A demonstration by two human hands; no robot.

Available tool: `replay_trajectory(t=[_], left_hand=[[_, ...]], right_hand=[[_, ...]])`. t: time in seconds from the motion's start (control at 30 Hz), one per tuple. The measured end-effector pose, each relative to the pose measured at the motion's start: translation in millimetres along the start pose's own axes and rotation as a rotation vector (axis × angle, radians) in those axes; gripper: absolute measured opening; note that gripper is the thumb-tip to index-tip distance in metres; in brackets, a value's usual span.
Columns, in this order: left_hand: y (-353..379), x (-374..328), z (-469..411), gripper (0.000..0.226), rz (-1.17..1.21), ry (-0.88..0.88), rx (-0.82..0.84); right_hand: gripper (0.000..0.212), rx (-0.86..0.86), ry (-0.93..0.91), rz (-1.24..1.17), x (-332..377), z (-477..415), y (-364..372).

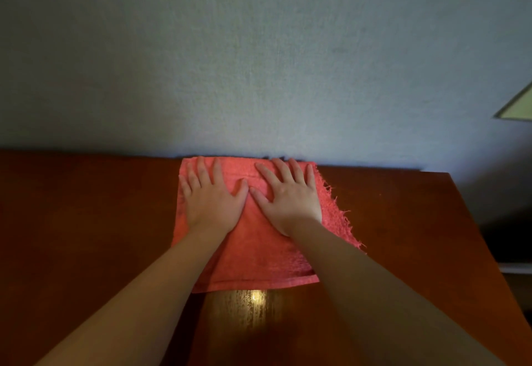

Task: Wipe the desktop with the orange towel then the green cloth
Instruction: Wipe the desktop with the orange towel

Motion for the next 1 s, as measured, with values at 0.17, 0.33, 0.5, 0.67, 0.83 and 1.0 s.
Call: replay_trajectory(t=[0.17, 0.33, 0.5, 0.67, 0.83, 1.0], left_hand=[[-0.2, 0.2, -0.6, 0.075, 0.003, 0.014, 0.001], [0.3, -4.7, -7.7, 0.073, -0.013, 0.027, 0.018], [0.9, -23.6, -5.3, 0.066, -0.018, -0.004, -0.012], [10.7, -102.4, 14.7, 0.073, -0.007, 0.069, -0.089], [30.1, -206.6, 34.4, 0.069, 0.039, 0.121, -0.1], [42.6, -275.5, 49.3, 0.054, 0.0, 0.156, -0.047]], right_hand=[[0.061, -0.015, -0.007, -0.008, 0.6, -3.4, -1.3], [0.059, -0.016, -0.022, 0.011, 0.5, -6.2, 0.4], [0.054, -0.065, -0.182, 0.029, -4.0, -13.3, -4.6], [0.053, -0.057, -0.227, 0.078, -79.4, -6.9, -22.1], [0.083, -0.051, -0.097, 0.118, -186.5, 13.0, -47.4], [0.065, -0.063, 0.035, 0.119, -255.7, 34.3, -59.9]])
Point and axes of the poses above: each hand's wrist, its own z-axis away from the middle knuckle, its own y-axis out of the palm, x = y × z, the point moved 6 cm from there along -z, towards the middle knuckle, and after that the axes turned 1 degree about y, right-handed, at the moved point
